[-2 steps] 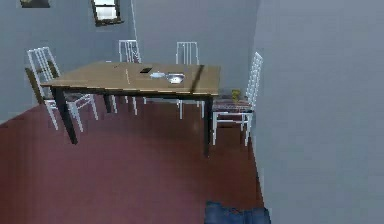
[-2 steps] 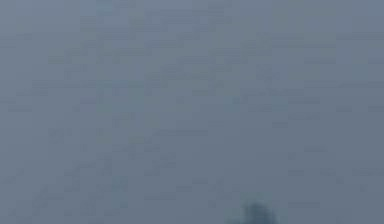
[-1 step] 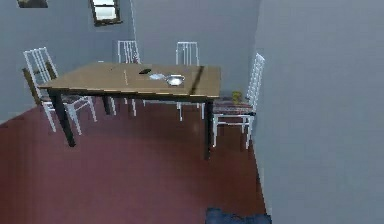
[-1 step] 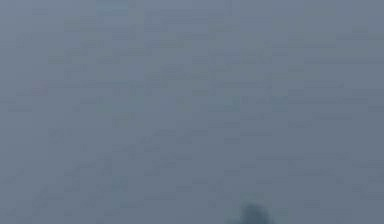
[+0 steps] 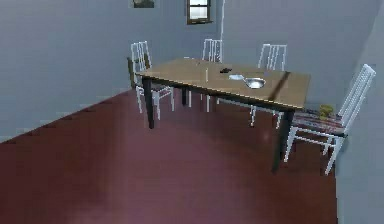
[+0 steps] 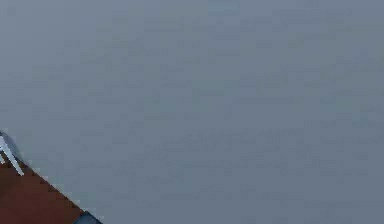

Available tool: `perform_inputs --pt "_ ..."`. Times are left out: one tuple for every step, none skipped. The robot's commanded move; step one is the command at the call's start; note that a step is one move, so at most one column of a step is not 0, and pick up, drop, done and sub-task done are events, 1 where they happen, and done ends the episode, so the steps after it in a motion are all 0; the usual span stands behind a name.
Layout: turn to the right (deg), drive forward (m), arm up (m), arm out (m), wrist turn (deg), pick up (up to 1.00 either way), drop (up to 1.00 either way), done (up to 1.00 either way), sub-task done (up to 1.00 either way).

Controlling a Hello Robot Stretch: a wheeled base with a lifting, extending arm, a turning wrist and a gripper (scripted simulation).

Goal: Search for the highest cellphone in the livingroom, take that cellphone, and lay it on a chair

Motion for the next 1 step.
perform_inputs --pt "0.0 1.00 0.00 0.00 0.0 0.00 0.00 0.00 0.00"
